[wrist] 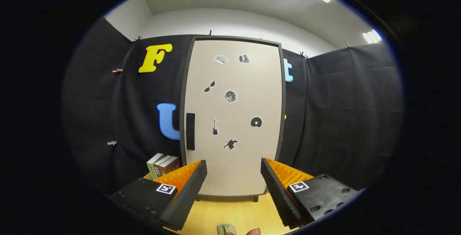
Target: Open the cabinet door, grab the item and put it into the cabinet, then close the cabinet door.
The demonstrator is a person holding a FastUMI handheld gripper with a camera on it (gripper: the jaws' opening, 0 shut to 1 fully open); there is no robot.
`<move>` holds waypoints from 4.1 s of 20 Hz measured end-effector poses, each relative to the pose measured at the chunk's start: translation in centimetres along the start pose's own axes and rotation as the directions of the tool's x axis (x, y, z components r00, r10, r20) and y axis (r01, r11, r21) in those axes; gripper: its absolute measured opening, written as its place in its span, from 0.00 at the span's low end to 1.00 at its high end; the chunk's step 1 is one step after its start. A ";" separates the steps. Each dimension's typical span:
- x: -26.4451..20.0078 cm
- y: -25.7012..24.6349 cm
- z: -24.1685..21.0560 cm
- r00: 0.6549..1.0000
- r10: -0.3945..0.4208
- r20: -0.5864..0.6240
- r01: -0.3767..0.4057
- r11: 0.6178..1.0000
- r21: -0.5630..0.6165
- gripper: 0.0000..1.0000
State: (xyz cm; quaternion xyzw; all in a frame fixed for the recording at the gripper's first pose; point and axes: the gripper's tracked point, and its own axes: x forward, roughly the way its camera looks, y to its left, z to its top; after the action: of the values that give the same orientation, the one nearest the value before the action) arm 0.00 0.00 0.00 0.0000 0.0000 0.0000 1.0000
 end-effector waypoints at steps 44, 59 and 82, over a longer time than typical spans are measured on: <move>12.8 11.2 0.2 0.997 0.081 0.005 -0.081 0.994 0.072 0.97; 24.6 15.0 -1.8 0.998 0.068 0.008 -0.069 0.993 0.092 0.80; 15.3 12.2 -0.9 0.971 0.229 -0.068 -0.222 0.970 0.101 0.20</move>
State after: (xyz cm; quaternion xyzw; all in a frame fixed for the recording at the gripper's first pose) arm 15.33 12.24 -0.93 0.0466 0.0397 0.1138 0.9916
